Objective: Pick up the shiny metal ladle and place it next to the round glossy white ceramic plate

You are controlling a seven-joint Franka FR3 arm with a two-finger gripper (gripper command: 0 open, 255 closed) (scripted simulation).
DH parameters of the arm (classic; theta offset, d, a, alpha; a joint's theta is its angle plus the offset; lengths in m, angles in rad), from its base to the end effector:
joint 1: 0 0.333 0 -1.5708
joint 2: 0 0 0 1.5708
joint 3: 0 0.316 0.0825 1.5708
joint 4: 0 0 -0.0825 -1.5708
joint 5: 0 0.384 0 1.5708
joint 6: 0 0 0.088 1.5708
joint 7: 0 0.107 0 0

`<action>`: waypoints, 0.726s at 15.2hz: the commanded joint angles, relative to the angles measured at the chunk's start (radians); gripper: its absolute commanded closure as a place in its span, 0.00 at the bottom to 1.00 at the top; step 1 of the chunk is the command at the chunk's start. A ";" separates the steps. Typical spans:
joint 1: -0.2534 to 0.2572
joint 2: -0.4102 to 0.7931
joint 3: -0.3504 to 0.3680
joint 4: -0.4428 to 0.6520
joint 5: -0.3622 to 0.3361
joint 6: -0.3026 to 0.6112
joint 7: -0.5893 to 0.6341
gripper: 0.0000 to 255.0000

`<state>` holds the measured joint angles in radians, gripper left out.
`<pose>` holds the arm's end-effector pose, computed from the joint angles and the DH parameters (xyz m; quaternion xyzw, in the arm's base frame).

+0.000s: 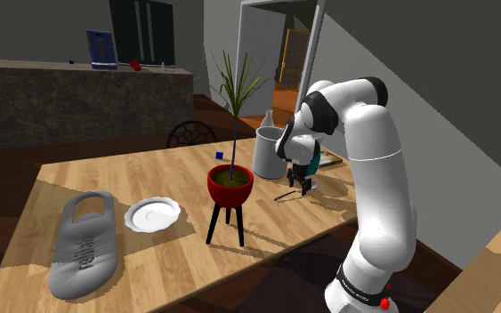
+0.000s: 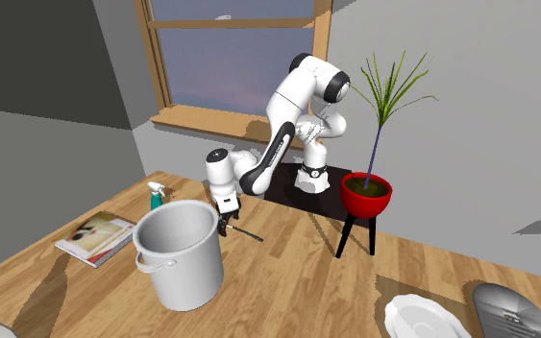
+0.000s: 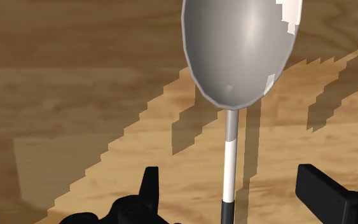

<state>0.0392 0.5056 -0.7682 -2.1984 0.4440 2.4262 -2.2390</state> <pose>0.3984 -0.3670 0.2043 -0.8239 -0.5639 0.0414 0.0377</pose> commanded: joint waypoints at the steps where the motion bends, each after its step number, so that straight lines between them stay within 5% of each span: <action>1: 0.000 0.000 0.000 0.000 0.000 0.000 0.000 0.00; 2: 0.000 0.000 0.000 0.000 0.000 0.000 0.000 1.00; 11: 0.000 0.000 0.000 0.000 0.000 0.000 0.000 1.00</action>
<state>0.0391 0.5055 -0.7683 -2.1985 0.4440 2.4261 -2.2391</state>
